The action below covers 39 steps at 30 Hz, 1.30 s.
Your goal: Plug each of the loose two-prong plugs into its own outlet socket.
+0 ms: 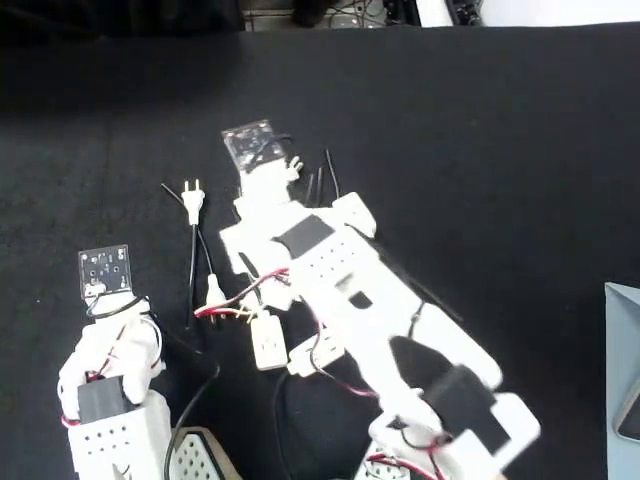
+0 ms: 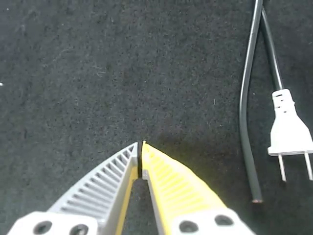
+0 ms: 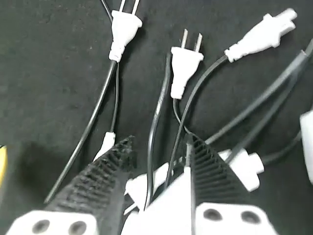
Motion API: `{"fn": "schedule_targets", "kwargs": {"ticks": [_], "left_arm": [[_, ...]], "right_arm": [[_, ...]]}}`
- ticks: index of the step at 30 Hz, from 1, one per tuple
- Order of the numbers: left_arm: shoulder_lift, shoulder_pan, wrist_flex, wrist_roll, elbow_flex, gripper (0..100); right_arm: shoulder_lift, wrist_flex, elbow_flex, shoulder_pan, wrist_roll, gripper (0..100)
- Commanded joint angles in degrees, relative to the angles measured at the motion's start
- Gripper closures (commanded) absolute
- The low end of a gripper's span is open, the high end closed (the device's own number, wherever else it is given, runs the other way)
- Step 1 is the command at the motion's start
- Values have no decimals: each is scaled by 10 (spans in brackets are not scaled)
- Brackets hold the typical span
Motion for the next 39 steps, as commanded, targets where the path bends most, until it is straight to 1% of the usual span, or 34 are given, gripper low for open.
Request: {"fn": "schedule_targets", "kwargs": {"ticks": [1,8,12,16,21,23,26,32,38,39], "left_arm": [[-6,-7,-12,3,10,970],[-6,-7,-12,3,10,970],[-6,-7,-12,3,10,970],[-6,-7,-12,3,10,970],[-6,-7,-12,3,10,970],[-6,-7,-12,3,10,970],[-6,-7,-12,3,10,970],[-6,-7,-12,3,10,970],[-6,-7,-12,3,10,970],[-6,-7,-12,3,10,970]], "right_arm": [[37,-32,-36,-15,13,842],[75,-32,-36,-55,13,842],[110,-32,-44,-47,13,841],[144,-26,-65,-18,10,842],[144,-10,-66,5,6,842],[145,11,-67,4,-15,842],[147,30,-67,-9,-23,842],[149,27,-67,-42,-22,843],[149,25,-62,-39,-20,846],[149,25,-60,-39,-20,861]]}}
